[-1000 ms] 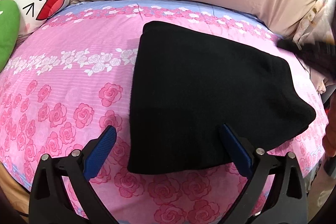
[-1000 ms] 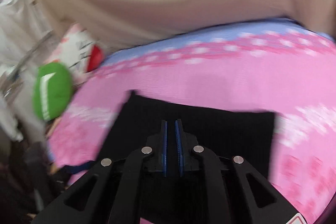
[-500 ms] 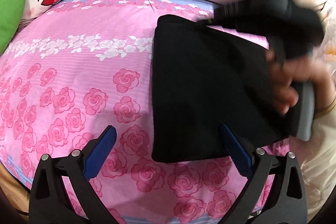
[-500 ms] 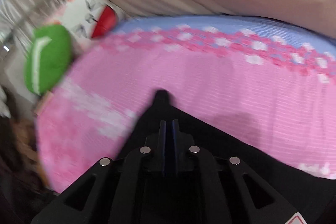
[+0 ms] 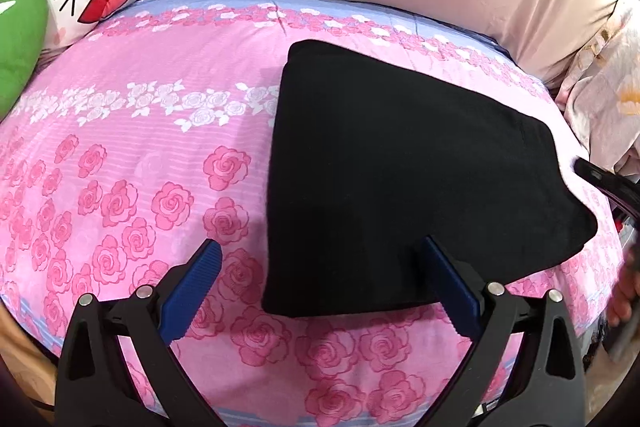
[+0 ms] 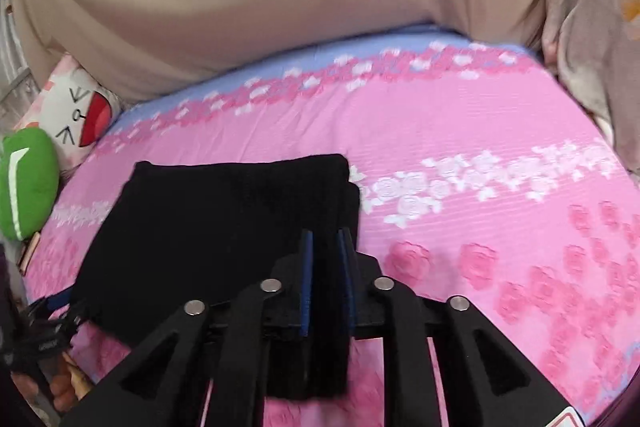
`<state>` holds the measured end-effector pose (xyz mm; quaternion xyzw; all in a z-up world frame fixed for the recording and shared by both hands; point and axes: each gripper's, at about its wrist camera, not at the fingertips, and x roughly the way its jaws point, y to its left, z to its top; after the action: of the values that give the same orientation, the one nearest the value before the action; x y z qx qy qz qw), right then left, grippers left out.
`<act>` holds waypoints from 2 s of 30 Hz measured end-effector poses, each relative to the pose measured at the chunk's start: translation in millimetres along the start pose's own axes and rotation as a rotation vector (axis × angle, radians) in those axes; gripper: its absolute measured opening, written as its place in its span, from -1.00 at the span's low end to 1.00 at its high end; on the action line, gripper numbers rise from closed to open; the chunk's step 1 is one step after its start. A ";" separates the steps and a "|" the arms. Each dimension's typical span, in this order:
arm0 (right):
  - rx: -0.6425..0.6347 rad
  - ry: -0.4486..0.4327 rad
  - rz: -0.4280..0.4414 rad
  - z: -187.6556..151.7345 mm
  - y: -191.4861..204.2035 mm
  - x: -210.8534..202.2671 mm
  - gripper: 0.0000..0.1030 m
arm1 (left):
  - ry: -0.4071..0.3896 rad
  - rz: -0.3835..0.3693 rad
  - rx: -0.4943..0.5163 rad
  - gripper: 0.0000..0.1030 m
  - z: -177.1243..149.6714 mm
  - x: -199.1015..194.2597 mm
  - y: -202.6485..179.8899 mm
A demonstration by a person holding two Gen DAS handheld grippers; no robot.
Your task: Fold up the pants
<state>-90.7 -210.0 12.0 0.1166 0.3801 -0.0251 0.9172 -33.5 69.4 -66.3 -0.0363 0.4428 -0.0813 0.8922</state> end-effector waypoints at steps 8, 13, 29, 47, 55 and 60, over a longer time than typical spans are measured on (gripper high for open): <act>0.019 0.041 0.140 -41.6 2.1 -25.2 -0.49 | 0.005 0.031 0.025 0.88 0.5 -3.3 -21.6; -0.052 0.013 0.119 -67.9 4.0 -45.5 0.00 | -0.010 0.056 0.054 0.88 -1.0 -12.5 -28.0; -0.023 -0.006 0.161 -62.5 -16.5 -32.6 -1.00 | 0.013 0.049 0.024 0.89 2.3 -7.0 -28.8; -0.144 0.003 0.315 40.6 91.0 1.8 -0.67 | -0.038 0.090 -0.067 0.89 17.7 -8.3 12.1; -0.172 0.204 0.151 50.8 110.4 136.8 -0.67 | 0.027 0.024 -0.052 0.91 6.1 14.6 13.1; -0.228 0.112 0.240 69.6 152.0 93.4 -0.72 | 0.031 -0.010 -0.062 0.91 4.4 19.3 19.7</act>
<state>44.2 -74.6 23.5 0.0577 0.4146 0.1342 0.8982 -16.2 85.3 -81.5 -0.0651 0.4587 -0.0727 0.8832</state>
